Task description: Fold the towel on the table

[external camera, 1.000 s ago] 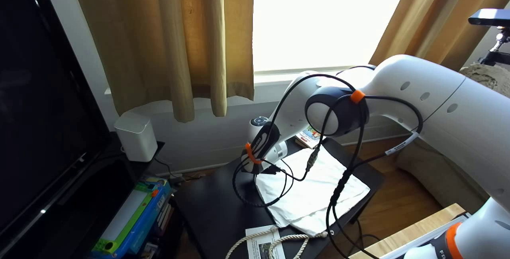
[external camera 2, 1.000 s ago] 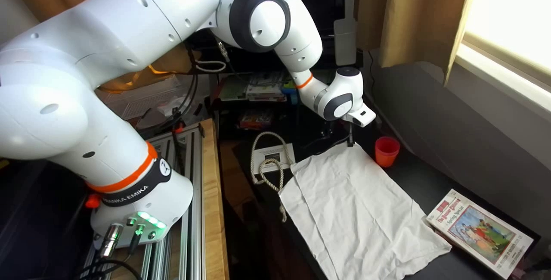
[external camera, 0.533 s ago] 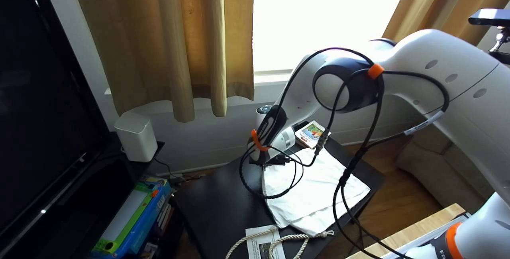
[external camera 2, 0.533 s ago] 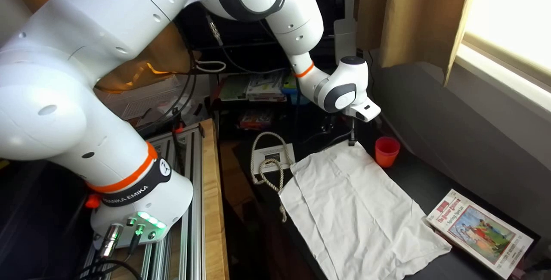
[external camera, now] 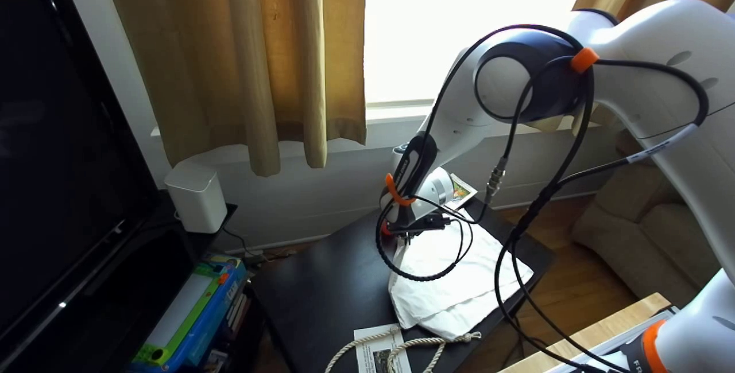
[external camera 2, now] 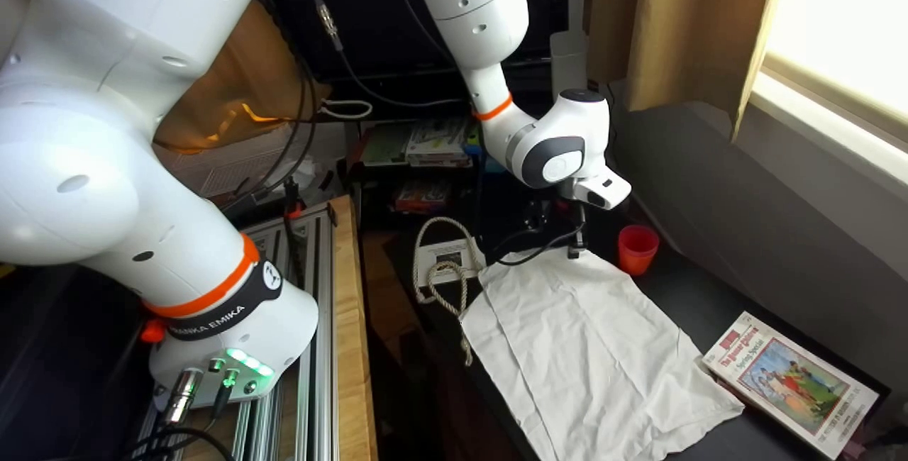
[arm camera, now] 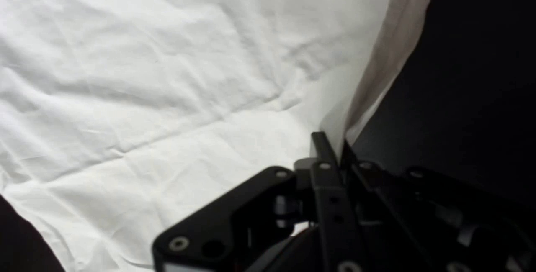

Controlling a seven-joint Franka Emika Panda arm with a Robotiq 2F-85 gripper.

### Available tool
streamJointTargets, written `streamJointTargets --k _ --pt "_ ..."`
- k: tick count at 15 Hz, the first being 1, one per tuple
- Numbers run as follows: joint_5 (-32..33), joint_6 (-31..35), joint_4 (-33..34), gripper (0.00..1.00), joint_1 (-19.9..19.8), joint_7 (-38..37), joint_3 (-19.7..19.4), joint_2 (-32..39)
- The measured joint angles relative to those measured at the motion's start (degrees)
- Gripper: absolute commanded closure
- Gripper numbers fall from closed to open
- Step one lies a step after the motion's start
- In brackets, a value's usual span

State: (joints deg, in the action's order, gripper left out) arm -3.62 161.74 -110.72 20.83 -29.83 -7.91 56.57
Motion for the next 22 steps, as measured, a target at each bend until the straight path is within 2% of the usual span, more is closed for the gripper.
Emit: streamJointTargets --k 2,6,10,22 --pt "0.00 0.00 -1.67 0.99 0.26 0.00 -1.56 -1.13" --pt "0.02 -0.67 -1.58 0.99 0.26 0.61 -1.73 -1.38" --pt "1.30 -3.16 -1.60 0.99 -0.38 4.23 -2.99 -1.21" --pt "9.42 -0.75 -1.41 0.99 -7.82 16.75 -9.01 1.09"
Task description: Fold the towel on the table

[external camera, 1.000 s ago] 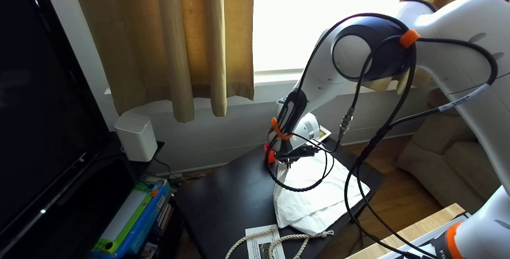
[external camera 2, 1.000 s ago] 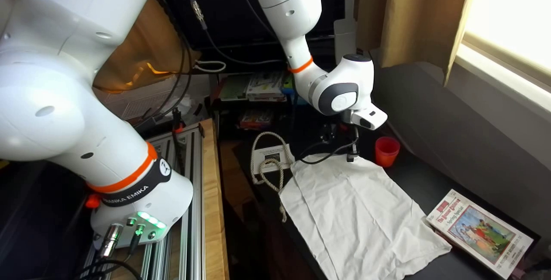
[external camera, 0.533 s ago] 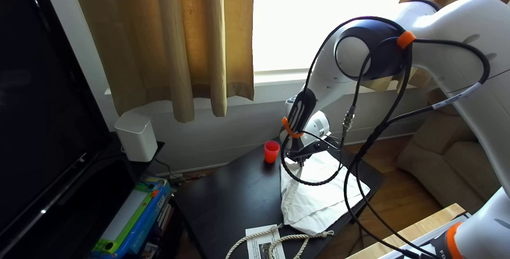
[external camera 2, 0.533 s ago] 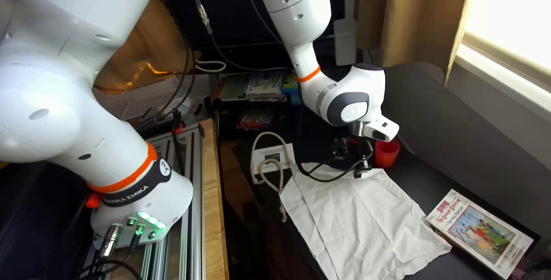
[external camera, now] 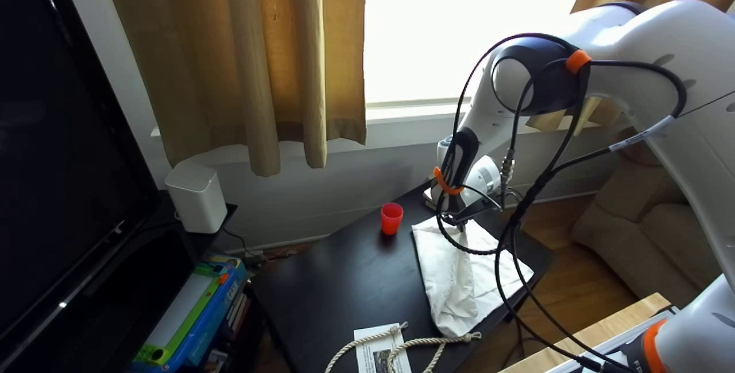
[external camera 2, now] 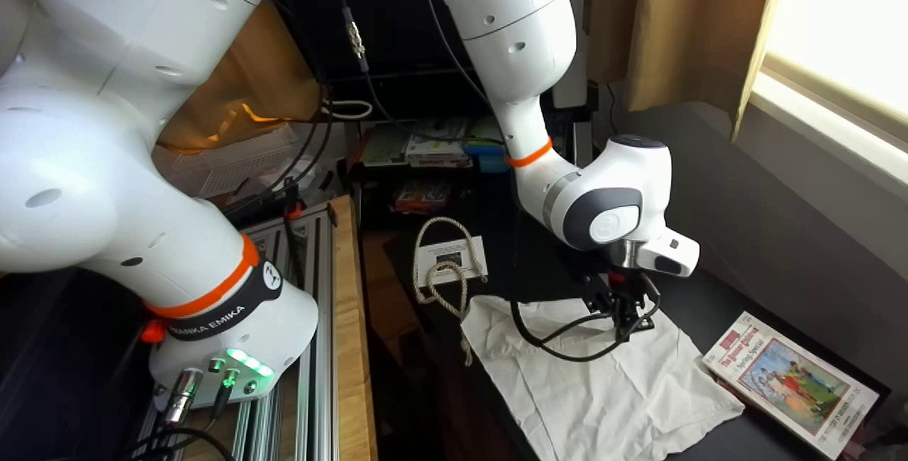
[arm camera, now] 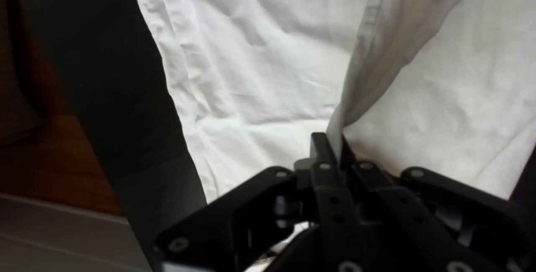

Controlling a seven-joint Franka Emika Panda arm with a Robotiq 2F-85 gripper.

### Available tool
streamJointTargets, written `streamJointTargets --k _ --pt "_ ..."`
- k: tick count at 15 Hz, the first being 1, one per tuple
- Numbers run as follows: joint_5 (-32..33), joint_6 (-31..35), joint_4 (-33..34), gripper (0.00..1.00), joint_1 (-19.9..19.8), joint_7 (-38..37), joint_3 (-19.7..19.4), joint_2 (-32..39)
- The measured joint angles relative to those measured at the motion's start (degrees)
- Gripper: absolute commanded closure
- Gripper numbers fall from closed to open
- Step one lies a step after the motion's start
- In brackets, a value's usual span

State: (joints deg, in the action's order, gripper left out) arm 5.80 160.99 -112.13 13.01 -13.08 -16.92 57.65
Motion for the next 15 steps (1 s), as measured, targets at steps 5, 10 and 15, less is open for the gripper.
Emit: streamJointTargets --k 5,10,15 --pt "0.00 0.08 0.73 0.99 -1.67 0.76 0.10 0.19" --pt "0.02 -0.02 1.48 0.99 -1.42 0.72 -0.96 0.63" --pt "2.17 0.27 4.20 0.99 -2.79 3.26 -4.55 2.52"
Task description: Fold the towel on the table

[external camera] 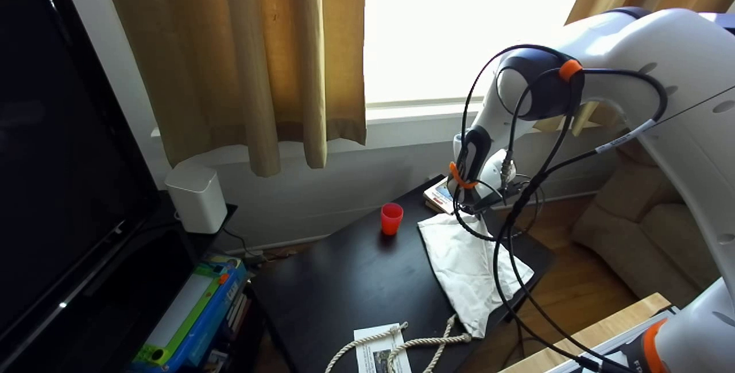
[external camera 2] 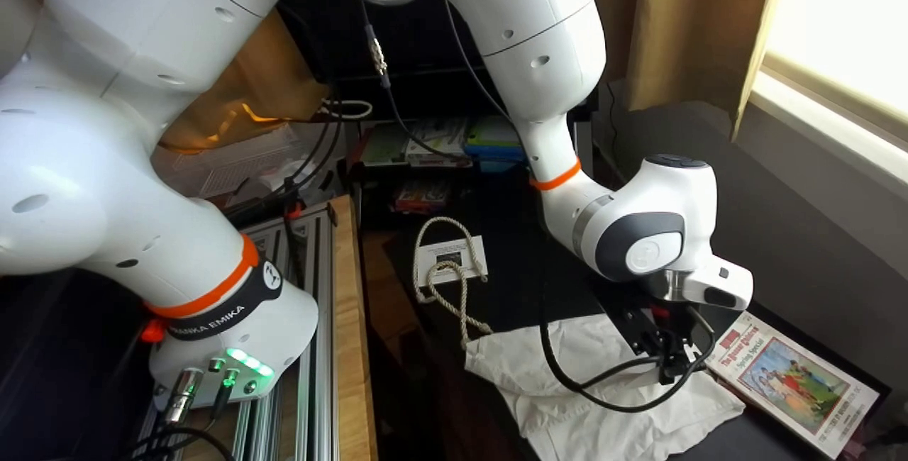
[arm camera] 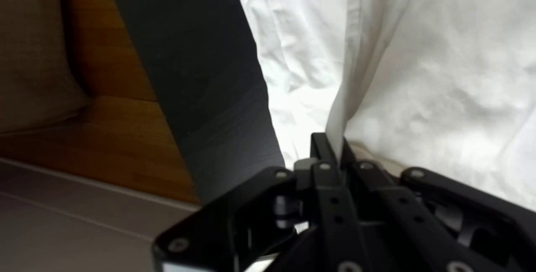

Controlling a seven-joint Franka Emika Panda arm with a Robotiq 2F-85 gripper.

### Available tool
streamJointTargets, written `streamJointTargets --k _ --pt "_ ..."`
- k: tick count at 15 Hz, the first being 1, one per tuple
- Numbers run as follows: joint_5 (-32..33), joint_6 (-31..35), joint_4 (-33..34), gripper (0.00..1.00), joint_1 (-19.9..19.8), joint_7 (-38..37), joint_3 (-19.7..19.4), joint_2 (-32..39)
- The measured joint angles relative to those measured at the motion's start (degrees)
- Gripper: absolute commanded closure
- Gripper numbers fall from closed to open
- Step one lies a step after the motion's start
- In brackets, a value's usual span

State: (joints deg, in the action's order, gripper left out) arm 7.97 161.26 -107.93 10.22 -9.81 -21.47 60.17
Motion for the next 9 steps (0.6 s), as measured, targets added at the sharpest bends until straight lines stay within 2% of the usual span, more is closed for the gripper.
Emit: streamJointTargets --k 9 --pt "3.59 6.27 9.51 0.99 -2.99 6.75 -1.05 7.27"
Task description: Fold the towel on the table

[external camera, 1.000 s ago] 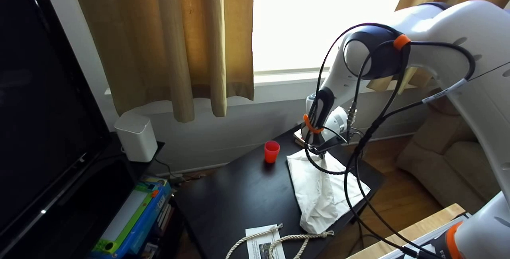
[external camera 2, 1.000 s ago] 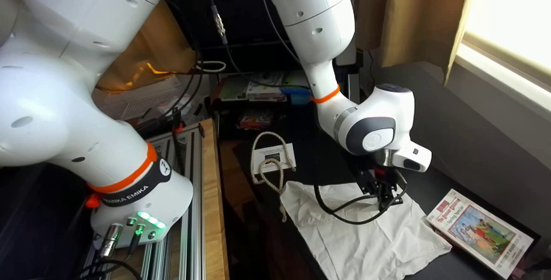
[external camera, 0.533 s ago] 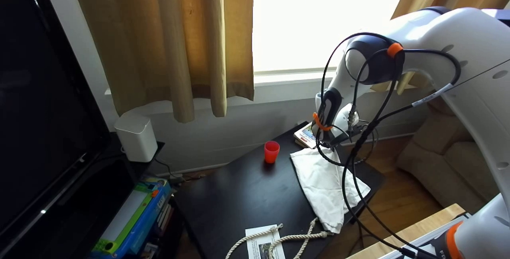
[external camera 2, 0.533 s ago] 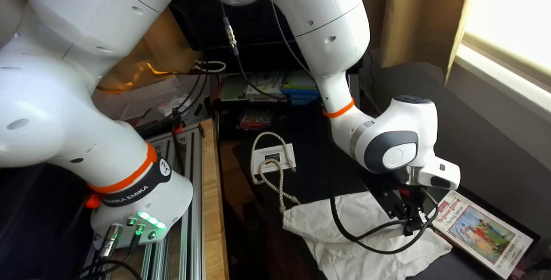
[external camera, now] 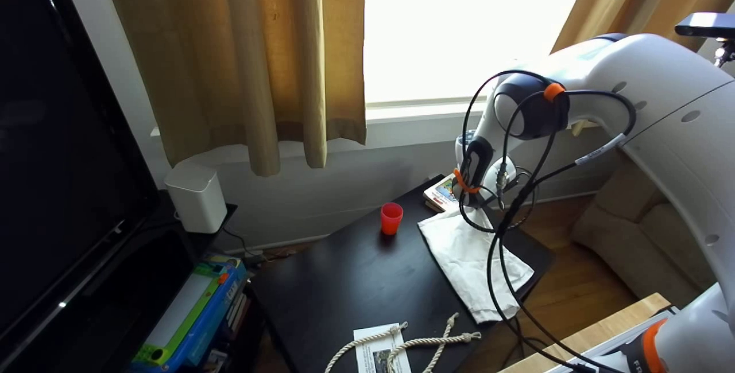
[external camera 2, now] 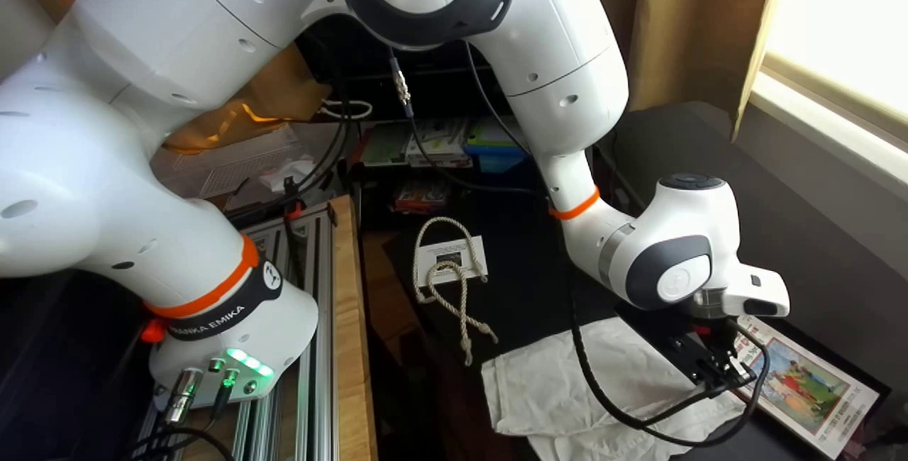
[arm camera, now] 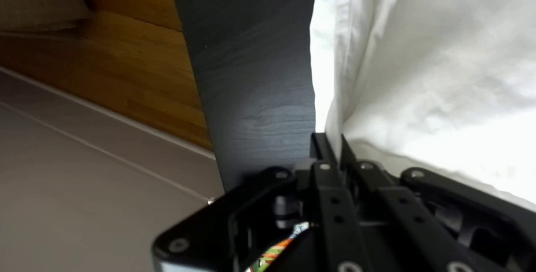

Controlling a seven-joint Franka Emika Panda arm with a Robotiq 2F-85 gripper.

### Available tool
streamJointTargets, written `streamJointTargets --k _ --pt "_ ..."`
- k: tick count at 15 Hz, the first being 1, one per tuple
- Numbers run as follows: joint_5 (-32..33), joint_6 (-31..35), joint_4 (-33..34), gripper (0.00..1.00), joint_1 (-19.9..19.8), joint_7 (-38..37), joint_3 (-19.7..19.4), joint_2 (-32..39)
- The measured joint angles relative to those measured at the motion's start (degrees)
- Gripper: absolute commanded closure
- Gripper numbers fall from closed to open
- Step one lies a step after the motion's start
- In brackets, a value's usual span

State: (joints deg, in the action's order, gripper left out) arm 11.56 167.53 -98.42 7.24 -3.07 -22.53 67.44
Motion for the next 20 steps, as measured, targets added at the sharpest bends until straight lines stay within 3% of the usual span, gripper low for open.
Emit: streamJointTargets --k 1,2,4,12,20 --pt "0.15 1.07 0.87 0.99 -0.23 0.63 -0.02 0.86" --pt "0.19 2.06 1.60 0.71 -0.44 1.24 -0.03 1.66" --pt "0.19 3.11 2.84 0.64 -0.77 1.88 -0.03 3.02" --pt "0.15 4.37 1.56 0.01 0.78 1.77 -1.03 1.72" --pt "-0.01 0.50 -11.52 0.00 -0.39 2.32 4.37 -10.33"
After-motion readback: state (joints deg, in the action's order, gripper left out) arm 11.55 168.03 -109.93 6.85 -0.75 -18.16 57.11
